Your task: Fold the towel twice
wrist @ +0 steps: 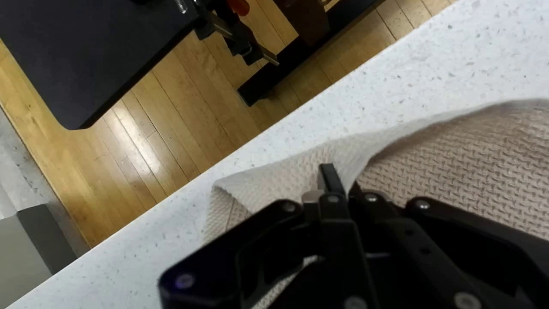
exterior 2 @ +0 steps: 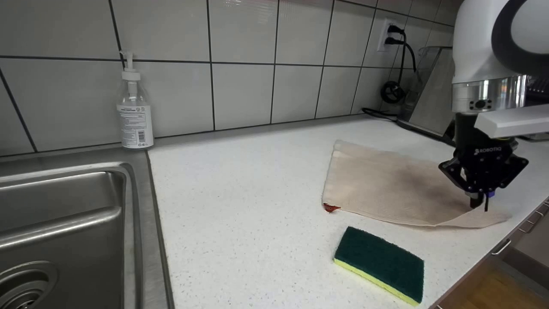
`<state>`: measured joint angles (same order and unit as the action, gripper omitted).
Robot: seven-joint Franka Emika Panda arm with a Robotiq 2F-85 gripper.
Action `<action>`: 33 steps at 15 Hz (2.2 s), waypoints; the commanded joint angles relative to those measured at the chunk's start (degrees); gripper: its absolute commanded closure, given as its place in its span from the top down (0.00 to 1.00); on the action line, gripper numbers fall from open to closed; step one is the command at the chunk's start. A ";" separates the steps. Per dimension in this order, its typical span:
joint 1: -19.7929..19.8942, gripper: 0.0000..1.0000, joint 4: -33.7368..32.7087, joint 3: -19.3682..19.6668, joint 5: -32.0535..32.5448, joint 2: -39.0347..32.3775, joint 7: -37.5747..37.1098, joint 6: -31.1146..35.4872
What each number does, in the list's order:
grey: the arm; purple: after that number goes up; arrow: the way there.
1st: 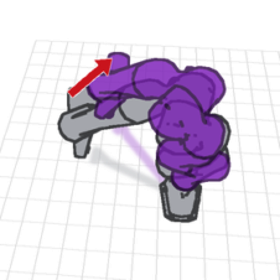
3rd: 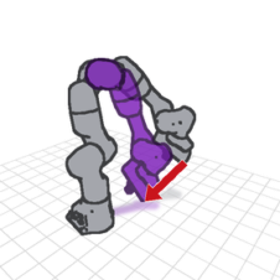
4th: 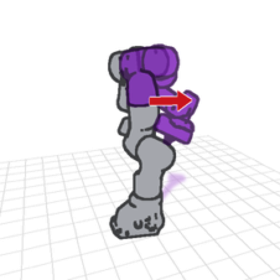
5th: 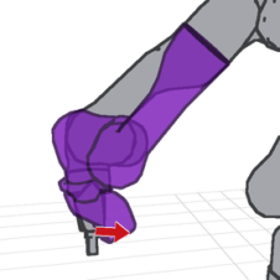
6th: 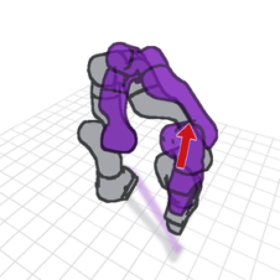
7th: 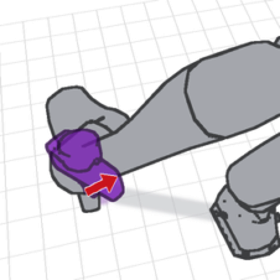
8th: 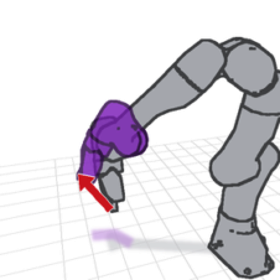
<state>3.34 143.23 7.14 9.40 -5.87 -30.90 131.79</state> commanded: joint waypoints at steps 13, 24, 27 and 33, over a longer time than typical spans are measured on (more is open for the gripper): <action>-0.53 0.00 -6.37 -0.37 0.69 0.39 -1.07 -0.97; -1.34 0.00 -12.68 -0.80 -0.08 -2.31 -0.58 -0.82; -1.38 0.00 -14.44 -0.63 -0.38 -3.17 -0.50 -0.79; -1.57 0.00 -18.20 -0.55 -1.49 -5.34 -0.46 -1.12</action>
<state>2.07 128.22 6.63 8.93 -9.44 -30.90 131.78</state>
